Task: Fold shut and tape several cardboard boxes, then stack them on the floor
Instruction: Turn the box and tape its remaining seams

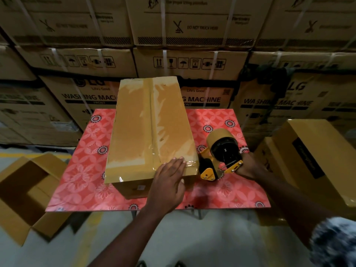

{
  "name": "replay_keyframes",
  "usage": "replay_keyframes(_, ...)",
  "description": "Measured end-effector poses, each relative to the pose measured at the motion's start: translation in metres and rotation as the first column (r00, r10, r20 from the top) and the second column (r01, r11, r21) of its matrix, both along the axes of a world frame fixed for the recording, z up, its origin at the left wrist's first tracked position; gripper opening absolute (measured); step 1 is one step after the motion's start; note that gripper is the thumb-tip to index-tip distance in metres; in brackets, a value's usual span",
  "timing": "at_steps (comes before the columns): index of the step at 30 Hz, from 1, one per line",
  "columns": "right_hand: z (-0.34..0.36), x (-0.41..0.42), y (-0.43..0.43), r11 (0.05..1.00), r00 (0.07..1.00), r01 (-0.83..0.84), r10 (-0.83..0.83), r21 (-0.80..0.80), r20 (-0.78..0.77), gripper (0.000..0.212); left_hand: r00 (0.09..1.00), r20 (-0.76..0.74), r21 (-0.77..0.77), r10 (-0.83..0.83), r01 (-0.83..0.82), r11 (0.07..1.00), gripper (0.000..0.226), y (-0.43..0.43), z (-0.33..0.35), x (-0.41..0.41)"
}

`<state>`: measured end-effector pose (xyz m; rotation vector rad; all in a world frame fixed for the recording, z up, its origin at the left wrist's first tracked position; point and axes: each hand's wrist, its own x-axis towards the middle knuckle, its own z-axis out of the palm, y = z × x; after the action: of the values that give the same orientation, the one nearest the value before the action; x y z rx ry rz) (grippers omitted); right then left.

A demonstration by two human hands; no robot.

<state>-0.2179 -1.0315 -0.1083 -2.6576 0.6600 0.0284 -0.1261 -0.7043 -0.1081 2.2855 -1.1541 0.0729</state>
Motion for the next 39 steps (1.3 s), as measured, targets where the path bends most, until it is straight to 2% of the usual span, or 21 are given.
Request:
replay_keyframes(2, -0.015, -0.005, -0.006, 0.998, 1.0, 0.009, -0.009, 0.055, -0.011, 0.037, 1.0, 0.005, 0.001, 0.002, -0.002, 1.0, 0.061, -0.001, 0.0, -0.001)
replay_keyframes(6, -0.042, -0.021, -0.008, 0.998, 0.97, 0.063, -0.062, -0.004, -0.233, 0.036, 1.0, 0.018, 0.009, -0.005, 0.005, 1.0, 0.061, 0.0, 0.0, -0.001)
replay_keyframes(8, -0.062, -0.032, -0.002, 0.983, 0.95, 0.178, -0.163, 0.033, -0.267, 0.043, 1.0, 0.013, 0.01, -0.005, 0.005, 1.0, 0.061, -0.001, 0.001, 0.0)
replay_keyframes(10, -0.094, -0.042, 0.001, 0.903, 0.896, 0.393, -0.333, 0.176, -0.293, 0.045, 1.0, 0.011, 0.014, -0.004, 0.004, 1.0, 0.061, -0.001, 0.001, 0.0)
replay_keyframes(12, -0.12, -0.048, 0.012, 0.736, 0.82, 0.57, -0.486, 0.365, -0.301, 0.035, 1.0, 0.007, 0.018, -0.002, 0.002, 1.0, 0.061, -0.001, 0.001, 0.0)
replay_keyframes(14, -0.131, -0.049, 0.031, 0.474, 0.718, 0.672, -0.605, 0.569, -0.344, 0.033, 1.0, 0.004, 0.026, -0.003, 0.003, 1.0, 0.061, -0.001, 0.001, -0.001)
replay_keyframes(17, -0.144, -0.042, 0.051, 0.105, 0.663, 0.591, -0.629, 0.8, -0.407, 0.03, 1.0, 0.014, 0.035, -0.005, 0.005, 0.999, 0.061, -0.001, 0.001, 0.0)
replay_keyframes(19, -0.143, -0.033, 0.062, -0.039, 0.674, 0.527, -0.589, 0.849, -0.445, 0.044, 1.0, 0.009, 0.033, -0.004, 0.004, 0.999, 0.062, -0.001, 0.0, 0.001)
replay_keyframes(20, -0.136, -0.029, 0.067, -0.016, 0.678, 0.543, -0.581, 0.84, -0.45, 0.051, 1.0, 0.007, 0.031, -0.005, 0.005, 1.0, 0.062, -0.002, 0.0, 0.001)
replay_keyframes(21, -0.127, -0.024, 0.071, 0.103, 0.715, 0.579, -0.541, 0.809, -0.442, 0.063, 1.0, 0.005, 0.03, -0.007, 0.007, 1.0, 0.062, -0.002, 0.0, 0.001)
replay_keyframes(23, -0.102, -0.021, 0.079, 0.572, 0.823, 0.568, -0.376, 0.591, -0.426, 0.091, 1.0, 0.0, 0.024, -0.006, 0.006, 1.0, 0.06, -0.002, -0.001, 0.001)
replay_keyframes(24, -0.085, -0.019, 0.084, 0.735, 0.868, 0.485, -0.337, 0.473, -0.365, 0.09, 1.0, -0.003, 0.018, 0.003, -0.003, 1.0, 0.059, -0.003, -0.001, 0.0)
replay_keyframes(25, -0.076, -0.015, 0.087, 0.805, 0.914, 0.401, -0.322, 0.437, -0.245, 0.082, 1.0, -0.004, 0.009, 0.012, -0.012, 1.0, 0.057, -0.003, -0.001, 0.001)
replay_keyframes(26, -0.06, -0.011, 0.096, 0.804, 0.941, 0.32, -0.329, 0.502, -0.074, 0.07, 1.0, -0.003, 0.003, 0.018, -0.018, 1.0, 0.056, -0.004, -0.001, 0.001)
replay_keyframes(28, -0.04, -0.001, 0.122, 0.564, 0.862, 0.132, -0.471, 0.815, 0.186, 0.046, 1.0, 0.003, -0.006, 0.025, -0.025, 1.0, 0.054, -0.004, -0.003, -0.001)
replay_keyframes(29, -0.036, 0.004, 0.133, 0.436, 0.824, 0.02, -0.517, 0.9, 0.232, 0.046, 1.0, 0.002, -0.008, 0.027, -0.027, 1.0, 0.053, -0.004, -0.004, -0.001)
replay_keyframes(30, -0.029, 0.011, 0.146, 0.385, 0.803, -0.047, -0.534, 0.922, 0.264, 0.052, 1.0, -0.002, -0.008, 0.028, -0.028, 1.0, 0.053, -0.004, -0.004, -0.002)
replay_keyframes(34, -0.047, 0.033, 0.174, 0.402, 0.753, -0.069, -0.58, 0.913, 0.313, 0.081, 1.0, -0.007, -0.008, 0.023, -0.023, 1.0, 0.053, -0.004, -0.003, -0.002)
replay_keyframes(35, -0.051, 0.035, 0.178, 0.419, 0.73, -0.05, -0.604, 0.907, 0.32, 0.079, 1.0, -0.005, -0.007, 0.021, -0.021, 1.0, 0.053, -0.005, -0.003, -0.001)
replay_keyframes(38, -0.057, 0.035, 0.185, 0.521, 0.701, 0.04, -0.622, 0.852, 0.348, 0.032, 1.0, -0.002, -0.003, 0.028, -0.028, 1.0, 0.053, -0.004, -0.004, 0.0)
replay_keyframes(39, -0.06, 0.035, 0.187, 0.556, 0.702, 0.058, -0.613, 0.829, 0.362, 0.025, 1.0, -0.002, -0.001, 0.031, -0.031, 1.0, 0.053, -0.004, -0.005, 0.0)
